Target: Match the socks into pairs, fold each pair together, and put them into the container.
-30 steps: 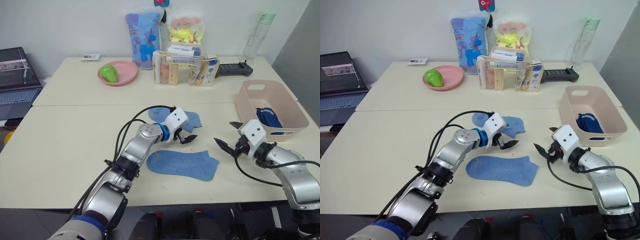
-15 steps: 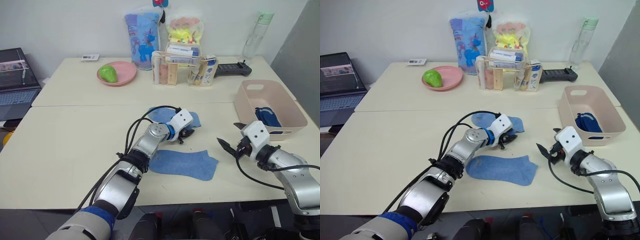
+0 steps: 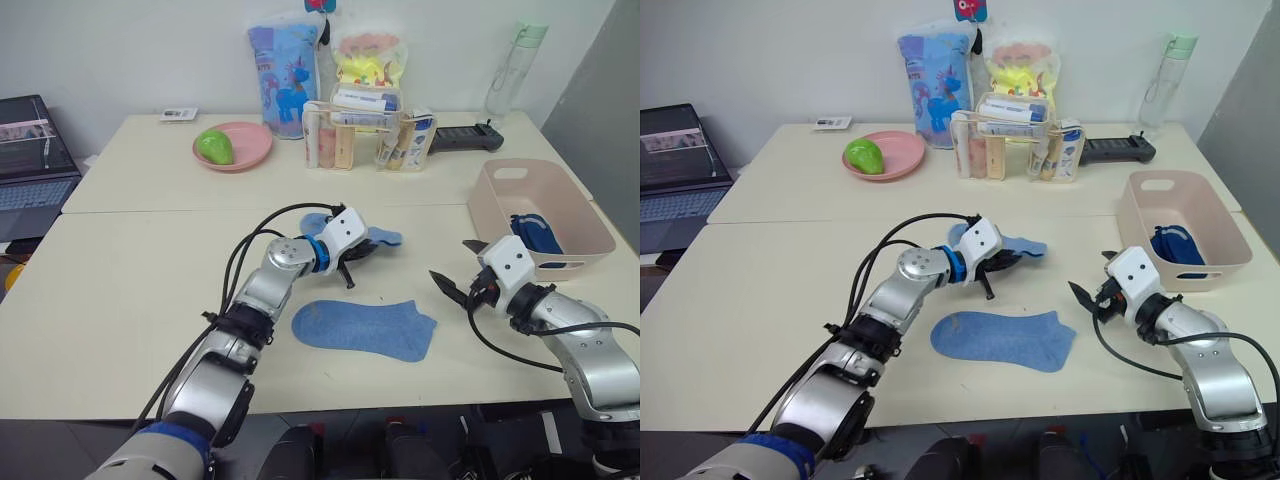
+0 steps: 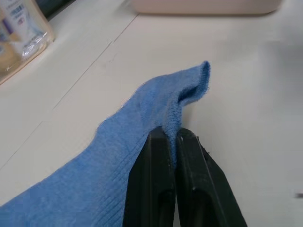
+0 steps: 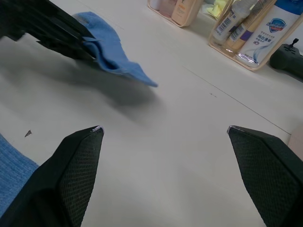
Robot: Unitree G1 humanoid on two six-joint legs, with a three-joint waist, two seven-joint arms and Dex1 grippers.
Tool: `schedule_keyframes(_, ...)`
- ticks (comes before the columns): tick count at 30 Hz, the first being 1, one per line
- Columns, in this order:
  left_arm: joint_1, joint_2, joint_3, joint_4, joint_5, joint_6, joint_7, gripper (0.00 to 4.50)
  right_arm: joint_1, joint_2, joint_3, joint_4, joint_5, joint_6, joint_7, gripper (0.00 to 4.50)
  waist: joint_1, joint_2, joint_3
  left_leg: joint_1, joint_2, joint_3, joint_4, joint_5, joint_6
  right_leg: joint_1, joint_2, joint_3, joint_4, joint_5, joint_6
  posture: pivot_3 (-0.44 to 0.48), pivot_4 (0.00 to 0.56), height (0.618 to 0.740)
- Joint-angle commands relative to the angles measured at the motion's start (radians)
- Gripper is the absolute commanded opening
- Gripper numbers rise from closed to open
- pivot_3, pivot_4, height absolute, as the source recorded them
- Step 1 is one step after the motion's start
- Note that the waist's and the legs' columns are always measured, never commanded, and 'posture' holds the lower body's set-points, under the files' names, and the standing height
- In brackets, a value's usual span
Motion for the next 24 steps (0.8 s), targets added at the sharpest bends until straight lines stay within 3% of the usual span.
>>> schedule_keyframes(1,0.05,0.062,0.016,-0.181,-0.04,0.037,-0.062,0.01,-0.011,-0.013,-0.027,-0.003,0.012,-0.024,0.013,4.5,0.0,0.0,0.0,0.0,0.0,0.0,0.0,0.0,0.0,0.0,0.0,0.0,0.0,0.0,0.0,0.0,0.15,0.74)
schedule_keyframes(5,0.142,0.14,0.025,-0.328,-0.099,0.08,-0.136,0.01,-0.012,-0.016,-0.03,0.006,0.008,-0.029,0.018,4.5,0.0,0.0,0.0,0.0,0.0,0.0,0.0,0.0,0.0,0.0,0.0,0.0,0.0,0.0,0.0,0.0,0.15,0.74)
schedule_keyframes(13,0.201,0.19,0.019,-0.417,-0.118,0.093,-0.158,0.01,-0.017,-0.011,-0.011,-0.012,0.012,-0.021,0.027,4.5,0.002,0.0,0.0,0.0,0.0,0.0,0.0,0.0,0.0,0.001,0.0,0.0,0.0,0.0,0.0,0.0,0.15,0.74)
schedule_keyframes(24,0.188,0.148,-0.012,-0.398,-0.077,0.122,-0.095,0.01,-0.007,-0.04,0.09,-0.18,0.117,0.089,0.145,4.5,0.002,0.0,0.0,0.0,0.0,0.0,0.0,0.0,0.0,0.001,0.0,0.0,0.0,0.0,0.0,0.0,0.15,0.74)
